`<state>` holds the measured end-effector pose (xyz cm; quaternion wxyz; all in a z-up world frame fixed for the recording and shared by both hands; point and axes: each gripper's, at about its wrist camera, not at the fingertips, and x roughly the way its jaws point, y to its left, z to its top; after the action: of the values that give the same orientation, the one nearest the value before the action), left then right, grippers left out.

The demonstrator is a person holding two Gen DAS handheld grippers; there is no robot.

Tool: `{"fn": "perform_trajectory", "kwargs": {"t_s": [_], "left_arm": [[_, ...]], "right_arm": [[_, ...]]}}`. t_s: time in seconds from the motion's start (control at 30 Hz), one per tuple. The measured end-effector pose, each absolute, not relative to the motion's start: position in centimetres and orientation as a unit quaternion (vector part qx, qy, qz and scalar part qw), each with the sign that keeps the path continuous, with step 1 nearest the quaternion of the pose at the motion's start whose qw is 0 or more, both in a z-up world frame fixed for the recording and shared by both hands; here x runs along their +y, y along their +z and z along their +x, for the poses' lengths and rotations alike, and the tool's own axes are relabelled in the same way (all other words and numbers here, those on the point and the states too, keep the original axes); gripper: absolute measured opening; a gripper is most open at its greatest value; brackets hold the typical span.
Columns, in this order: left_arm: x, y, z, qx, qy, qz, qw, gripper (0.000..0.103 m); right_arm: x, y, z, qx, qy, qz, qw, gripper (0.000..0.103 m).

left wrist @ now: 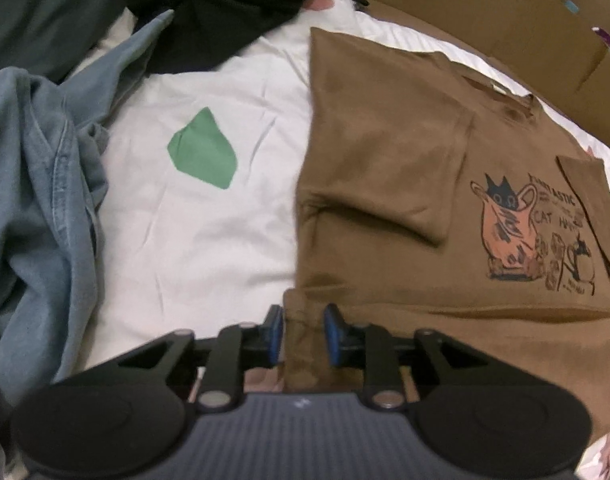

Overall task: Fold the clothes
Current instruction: 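Lift the hem with both tools and fold it toward the collar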

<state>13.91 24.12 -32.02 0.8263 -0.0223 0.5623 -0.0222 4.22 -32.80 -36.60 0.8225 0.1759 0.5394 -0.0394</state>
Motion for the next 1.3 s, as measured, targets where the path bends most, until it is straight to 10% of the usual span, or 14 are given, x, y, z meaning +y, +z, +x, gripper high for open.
{"fn": "perform_trajectory", "kwargs": {"t_s": [0.37,1.0,1.3], "left_arm": [[25.4,-31.1,13.2,0.528,0.0,-0.027,0.849,0.005],[25.3,-31.5,14.2,0.533,-0.003,-0.043,0.845,0.005],[25.4,-31.8,13.8,0.535,-0.015,-0.042,0.844,0.023]], "right_arm": [[-33.4,-36.2,3.2,0.498,-0.068,0.194,0.842,0.002],[-32.8,-36.6,3.7,0.503,-0.09,0.162,0.844,0.002],[-33.2,-37.1,3.9,0.506,-0.091,0.183,0.838,0.009]]}}
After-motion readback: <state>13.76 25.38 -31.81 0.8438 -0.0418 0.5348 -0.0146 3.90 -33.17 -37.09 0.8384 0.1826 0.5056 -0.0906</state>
